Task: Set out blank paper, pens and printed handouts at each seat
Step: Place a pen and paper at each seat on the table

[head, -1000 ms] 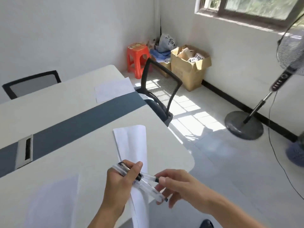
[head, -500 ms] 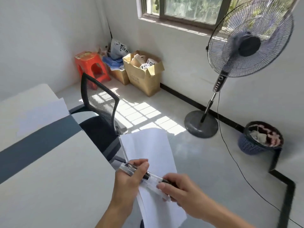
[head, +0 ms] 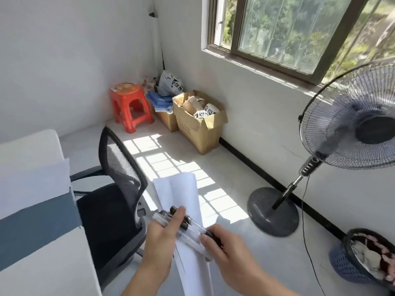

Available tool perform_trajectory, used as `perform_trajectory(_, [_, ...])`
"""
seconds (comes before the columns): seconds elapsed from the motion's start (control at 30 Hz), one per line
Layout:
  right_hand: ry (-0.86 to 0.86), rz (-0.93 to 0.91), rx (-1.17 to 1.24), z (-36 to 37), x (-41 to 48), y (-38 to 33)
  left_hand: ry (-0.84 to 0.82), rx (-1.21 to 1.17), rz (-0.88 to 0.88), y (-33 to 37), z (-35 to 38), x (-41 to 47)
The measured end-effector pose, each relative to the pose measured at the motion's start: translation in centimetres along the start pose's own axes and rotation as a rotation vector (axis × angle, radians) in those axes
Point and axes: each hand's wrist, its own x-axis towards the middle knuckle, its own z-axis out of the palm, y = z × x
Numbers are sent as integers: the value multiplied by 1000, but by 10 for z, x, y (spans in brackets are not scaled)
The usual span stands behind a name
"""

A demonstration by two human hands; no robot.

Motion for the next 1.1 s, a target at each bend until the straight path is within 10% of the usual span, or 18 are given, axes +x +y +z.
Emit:
perform_trajectory(0.23, [-106, -82, -11, -52, 122, -11, 71, 70, 73, 40, 33, 102])
perform_trajectory(0.7, [-322, -50, 153, -130, 430, -1, 765, 60, 116, 97, 45, 277])
perform_trajectory(1.1, [-804, 13, 91, -2, 583, -115, 1362, -227, 138, 127, -54, 287])
